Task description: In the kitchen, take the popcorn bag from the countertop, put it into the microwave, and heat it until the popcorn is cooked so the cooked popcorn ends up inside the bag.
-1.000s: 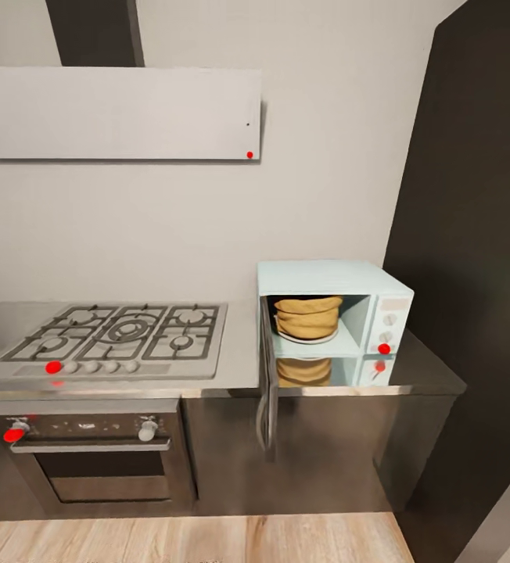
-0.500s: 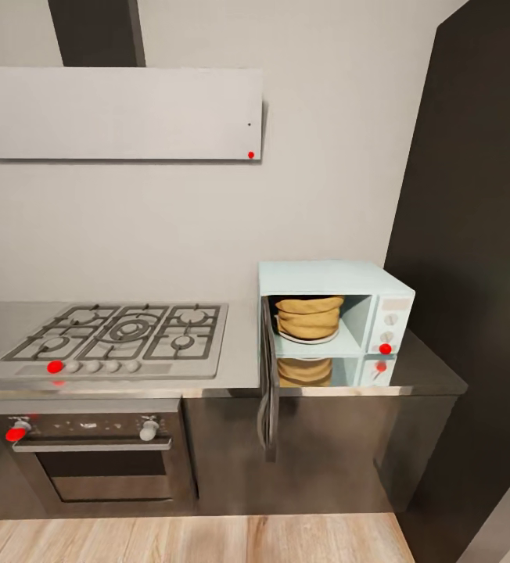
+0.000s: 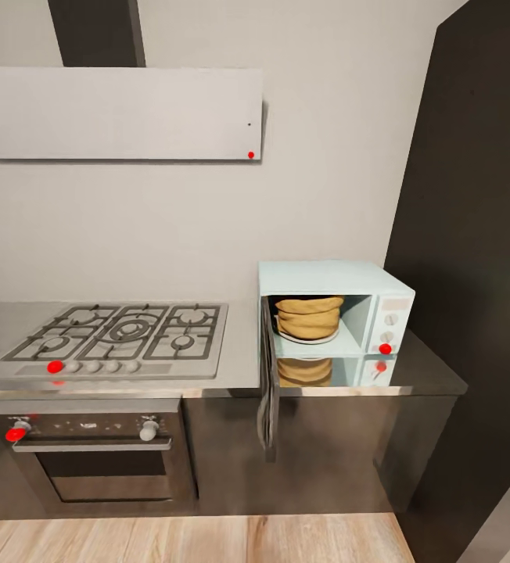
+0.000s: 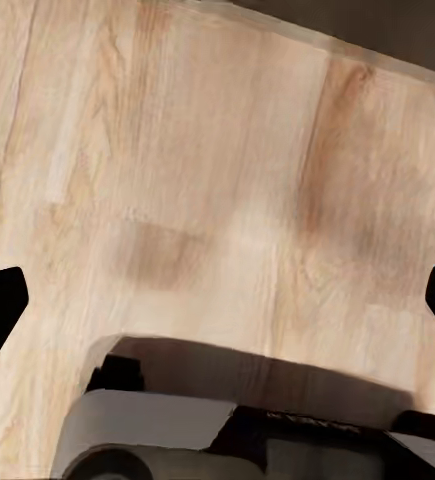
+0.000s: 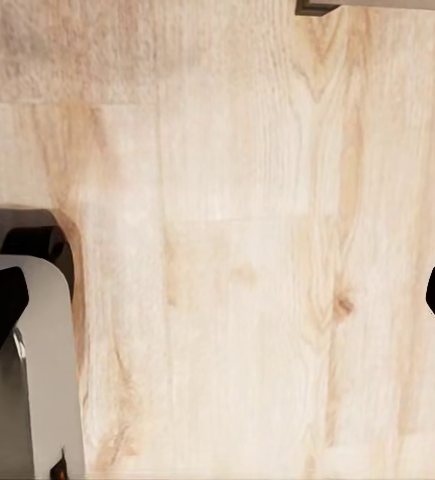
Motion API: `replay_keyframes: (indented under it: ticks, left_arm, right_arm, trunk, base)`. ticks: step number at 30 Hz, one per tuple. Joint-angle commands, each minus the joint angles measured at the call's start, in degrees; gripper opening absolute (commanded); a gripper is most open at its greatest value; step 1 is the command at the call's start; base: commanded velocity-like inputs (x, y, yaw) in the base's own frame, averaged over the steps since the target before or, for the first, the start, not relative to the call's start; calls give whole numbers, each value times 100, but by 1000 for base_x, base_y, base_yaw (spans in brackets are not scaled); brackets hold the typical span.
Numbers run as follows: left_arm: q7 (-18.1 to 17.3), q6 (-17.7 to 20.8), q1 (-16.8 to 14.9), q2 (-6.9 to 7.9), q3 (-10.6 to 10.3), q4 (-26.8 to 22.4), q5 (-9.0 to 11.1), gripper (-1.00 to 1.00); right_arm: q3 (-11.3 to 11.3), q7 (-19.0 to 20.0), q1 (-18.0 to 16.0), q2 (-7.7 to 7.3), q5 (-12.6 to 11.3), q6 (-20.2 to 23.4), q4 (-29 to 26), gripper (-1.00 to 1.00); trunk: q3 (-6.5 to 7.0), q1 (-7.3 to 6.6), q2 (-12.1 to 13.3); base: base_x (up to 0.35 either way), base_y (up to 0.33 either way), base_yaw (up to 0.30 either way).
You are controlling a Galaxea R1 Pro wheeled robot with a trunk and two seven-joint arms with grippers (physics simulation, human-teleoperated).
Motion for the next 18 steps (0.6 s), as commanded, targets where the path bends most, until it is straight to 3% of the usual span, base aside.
replay_keyframes:
  ticks: [1,3,6,9,12,14,15,18]
  left_arm:
    - [-5,349,3,89,13,-611,57,100]
    - [1,899,2,193,18,-1868,55,100]
    - [11,1403,-84,235,20,-3020,52,100]
    - [11,1764,-645,233,21,-3240,56,100]
    - [3,1891,-1375,224,21,-3281,70,100]
    - [-1,1910,-1678,218,21,-3274,85,100]
    - [-10,1979,-2065,210,21,-3269,99,100]
    - [-28,2365,-2709,167,21,-3266,107,100]
  right_arm:
    - [46,20,-5,-6,-26,-28,18,100]
    - [46,20,3,-25,-23,-35,13,100]
    - [46,20,10,-9,-18,-37,10,100]
    - [46,20,11,-9,-17,-43,9,100]
    - [46,19,10,-23,-17,-46,9,100]
    - [46,20,10,-18,-17,-46,9,100]
    - [46,20,10,-17,-17,-46,9,100]
    - [46,19,8,-25,-17,-46,9,100]
  trunk:
    - [-8,1,-5]
    - [-8,1,-5]
    - [-8,1,-5]
    - [-8,1,-5]
    - [-8,1,-5]
    - [-8,1,-5]
    - [-8,1,-5]
    - [-8,1,-5]
  base:
    - [0,0,0]
    - [0,0,0]
    - [0,0,0]
    - [0,0,0]
    - [0,0,0]
    - [0,0,0]
    - [0,0,0]
    - [0,0,0]
